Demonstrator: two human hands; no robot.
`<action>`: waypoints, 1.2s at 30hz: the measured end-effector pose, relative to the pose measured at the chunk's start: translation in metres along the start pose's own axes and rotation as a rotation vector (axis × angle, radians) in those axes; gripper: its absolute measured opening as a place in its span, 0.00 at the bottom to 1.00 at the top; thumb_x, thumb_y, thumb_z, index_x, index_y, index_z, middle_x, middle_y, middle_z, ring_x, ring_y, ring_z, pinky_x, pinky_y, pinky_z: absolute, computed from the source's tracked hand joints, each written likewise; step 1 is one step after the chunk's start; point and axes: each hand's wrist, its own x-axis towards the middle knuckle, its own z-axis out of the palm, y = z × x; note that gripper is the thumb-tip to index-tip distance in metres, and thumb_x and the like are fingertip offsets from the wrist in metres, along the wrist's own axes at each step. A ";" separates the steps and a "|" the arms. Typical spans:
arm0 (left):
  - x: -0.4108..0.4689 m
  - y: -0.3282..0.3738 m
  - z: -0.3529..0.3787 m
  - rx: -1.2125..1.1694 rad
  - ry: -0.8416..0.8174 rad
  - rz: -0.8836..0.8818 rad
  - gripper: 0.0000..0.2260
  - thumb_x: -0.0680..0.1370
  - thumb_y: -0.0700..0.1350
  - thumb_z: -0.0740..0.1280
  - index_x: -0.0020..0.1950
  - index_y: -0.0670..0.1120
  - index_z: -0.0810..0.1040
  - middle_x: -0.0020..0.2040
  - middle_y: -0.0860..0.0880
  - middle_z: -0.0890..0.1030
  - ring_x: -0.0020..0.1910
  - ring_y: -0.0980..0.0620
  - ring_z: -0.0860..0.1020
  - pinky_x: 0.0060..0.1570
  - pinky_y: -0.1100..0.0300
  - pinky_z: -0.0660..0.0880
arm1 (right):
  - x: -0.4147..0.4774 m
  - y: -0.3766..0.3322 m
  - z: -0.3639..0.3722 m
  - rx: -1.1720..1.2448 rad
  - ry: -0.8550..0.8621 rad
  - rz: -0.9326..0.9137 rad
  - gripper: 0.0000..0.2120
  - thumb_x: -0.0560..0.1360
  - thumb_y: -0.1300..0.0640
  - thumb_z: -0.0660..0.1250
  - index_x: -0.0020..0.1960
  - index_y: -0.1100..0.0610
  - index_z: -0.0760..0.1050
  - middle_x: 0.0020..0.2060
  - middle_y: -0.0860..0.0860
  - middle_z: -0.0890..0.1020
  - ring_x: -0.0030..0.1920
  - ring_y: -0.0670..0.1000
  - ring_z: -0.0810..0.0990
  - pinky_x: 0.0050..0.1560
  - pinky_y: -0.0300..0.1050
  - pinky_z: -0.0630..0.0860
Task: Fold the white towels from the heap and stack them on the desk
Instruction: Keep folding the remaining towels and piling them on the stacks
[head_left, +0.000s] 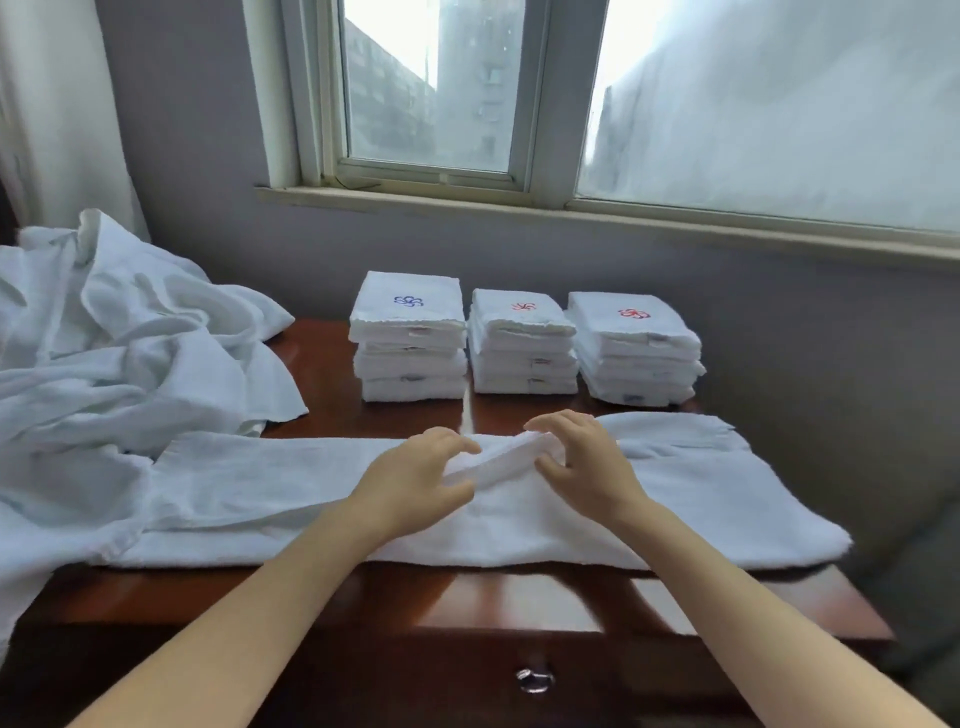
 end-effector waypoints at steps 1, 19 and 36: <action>0.010 0.010 0.006 -0.006 0.014 0.031 0.19 0.77 0.51 0.66 0.68 0.57 0.73 0.67 0.59 0.72 0.65 0.59 0.71 0.61 0.59 0.71 | -0.002 0.011 -0.008 -0.006 0.008 0.037 0.16 0.74 0.60 0.67 0.61 0.52 0.78 0.56 0.47 0.79 0.60 0.50 0.74 0.62 0.45 0.70; 0.127 0.083 0.074 0.162 0.040 0.052 0.12 0.81 0.52 0.59 0.61 0.56 0.78 0.57 0.55 0.80 0.55 0.51 0.78 0.50 0.55 0.75 | 0.003 0.140 -0.050 -0.025 -0.106 0.473 0.18 0.76 0.50 0.65 0.66 0.42 0.75 0.61 0.39 0.80 0.61 0.42 0.77 0.62 0.44 0.73; 0.117 0.107 0.052 -0.079 0.465 0.259 0.09 0.80 0.53 0.65 0.48 0.52 0.84 0.37 0.55 0.72 0.32 0.54 0.72 0.31 0.57 0.70 | 0.023 0.138 -0.104 0.004 0.594 0.289 0.13 0.72 0.68 0.65 0.45 0.54 0.84 0.45 0.49 0.85 0.54 0.53 0.79 0.57 0.49 0.72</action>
